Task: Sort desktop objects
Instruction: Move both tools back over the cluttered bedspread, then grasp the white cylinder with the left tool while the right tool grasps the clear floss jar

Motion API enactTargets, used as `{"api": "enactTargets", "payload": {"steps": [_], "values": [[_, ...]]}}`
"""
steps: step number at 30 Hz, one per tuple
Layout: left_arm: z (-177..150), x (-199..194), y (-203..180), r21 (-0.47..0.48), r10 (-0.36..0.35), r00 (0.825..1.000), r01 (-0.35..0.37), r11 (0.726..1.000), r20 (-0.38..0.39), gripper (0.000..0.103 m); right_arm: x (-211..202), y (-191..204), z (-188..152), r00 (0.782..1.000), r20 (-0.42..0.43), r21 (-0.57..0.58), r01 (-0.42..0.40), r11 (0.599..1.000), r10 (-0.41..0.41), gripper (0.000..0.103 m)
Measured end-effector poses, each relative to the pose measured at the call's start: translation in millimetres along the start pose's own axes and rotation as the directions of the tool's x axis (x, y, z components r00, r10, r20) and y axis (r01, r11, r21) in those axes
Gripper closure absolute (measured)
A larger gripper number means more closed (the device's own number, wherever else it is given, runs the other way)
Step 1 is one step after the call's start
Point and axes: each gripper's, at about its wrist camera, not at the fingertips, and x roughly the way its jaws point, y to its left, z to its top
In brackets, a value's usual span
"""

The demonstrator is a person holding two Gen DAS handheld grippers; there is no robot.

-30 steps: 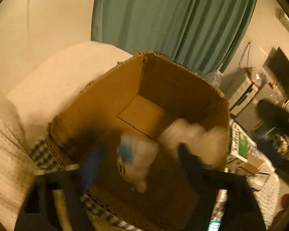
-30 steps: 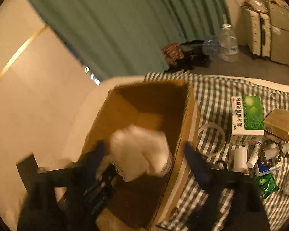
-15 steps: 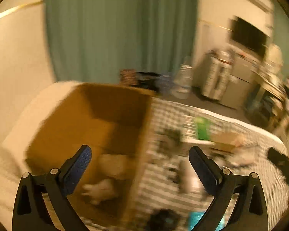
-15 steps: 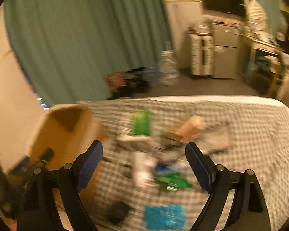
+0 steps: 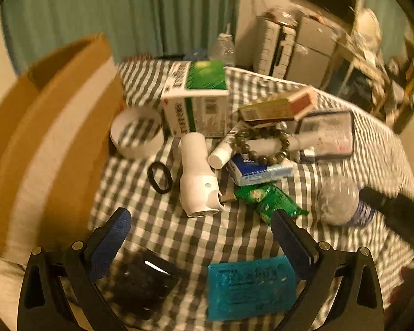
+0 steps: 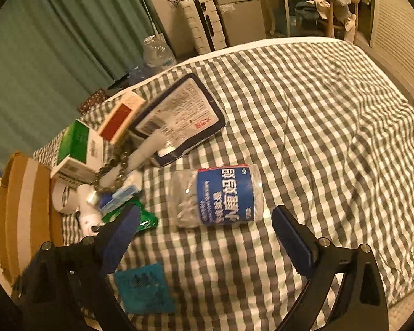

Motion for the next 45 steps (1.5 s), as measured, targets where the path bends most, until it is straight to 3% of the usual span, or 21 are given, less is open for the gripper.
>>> {"api": "enactTargets", "payload": {"steps": [5, 15, 19, 20, 21, 22, 26, 32, 34, 35, 36, 38, 39, 45], "values": [[10, 24, 21, -0.126, -0.031, 0.999, 0.029, 0.992, -0.01, 0.0, 27, 0, 2, 0.999, -0.02, -0.055, 0.04, 0.998, -0.041, 0.007], [17, 63, 23, -0.118, -0.086, 0.996, 0.082, 0.99, -0.033, 0.002, 59, 9, 0, 0.996, -0.063, -0.114, 0.052, 0.992, -0.06, 0.007], [13, 65, 25, -0.116, -0.146, 0.988, 0.14, 0.983, -0.047, 0.023, 63, 8, 0, 0.995, -0.057, -0.116, 0.07, 0.991, -0.077, 0.014], [12, 64, 25, -0.112, -0.158, 0.986, 0.152, 0.982, -0.051, 0.045, 62, 7, 0, 0.996, -0.058, -0.117, 0.065, 0.991, -0.072, 0.014], [11, 67, 26, -0.106, -0.15, 0.986, 0.143, 0.984, -0.07, 0.058, 61, 6, 0, 0.995, -0.06, -0.119, 0.069, 0.99, -0.077, 0.014], [8, 73, 28, -0.107, -0.156, 0.982, 0.145, 0.984, -0.103, 0.058, 60, 5, -3, 0.995, -0.06, -0.124, 0.077, 0.989, -0.085, 0.014], [4, 64, 39, -0.143, -0.186, 0.978, 0.171, 0.975, -0.097, 0.058, 55, 2, -5, 0.994, -0.069, -0.124, 0.073, 0.99, -0.082, 0.014], [-8, 52, 33, -0.045, -0.137, 0.973, 0.131, 0.99, -0.185, 0.058, 39, -4, -3, 0.994, -0.087, -0.104, 0.057, 0.993, -0.066, 0.014], [-7, 61, 31, -0.03, -0.133, 0.966, 0.129, 0.991, -0.221, 0.056, 37, -6, -2, 0.994, -0.092, -0.102, 0.055, 0.993, -0.064, 0.014], [-7, 69, 28, -0.018, -0.131, 0.96, 0.131, 0.991, -0.249, 0.047, 39, -6, -2, 0.993, -0.099, -0.101, 0.052, 0.994, -0.062, 0.014], [-10, 76, 25, -0.01, -0.129, 0.956, 0.131, 0.991, -0.262, 0.045, 41, -6, -3, 0.992, -0.11, -0.104, 0.048, 0.993, -0.059, 0.014], [-11, 76, 23, 0.007, -0.117, 0.961, 0.123, 0.992, -0.249, 0.044, 47, -5, -4, 0.99, -0.122, -0.113, 0.051, 0.992, -0.065, 0.014], [-11, 74, 24, 0.011, -0.114, 0.964, 0.12, 0.993, -0.239, 0.051, 47, -4, -7, 0.989, -0.127, -0.121, 0.057, 0.991, -0.072, 0.014], [-10, 47, 43, -0.052, -0.13, 0.978, 0.123, 0.991, -0.164, 0.054, 36, -4, -2, 0.993, -0.104, -0.113, 0.046, 0.992, -0.058, 0.014]]}}
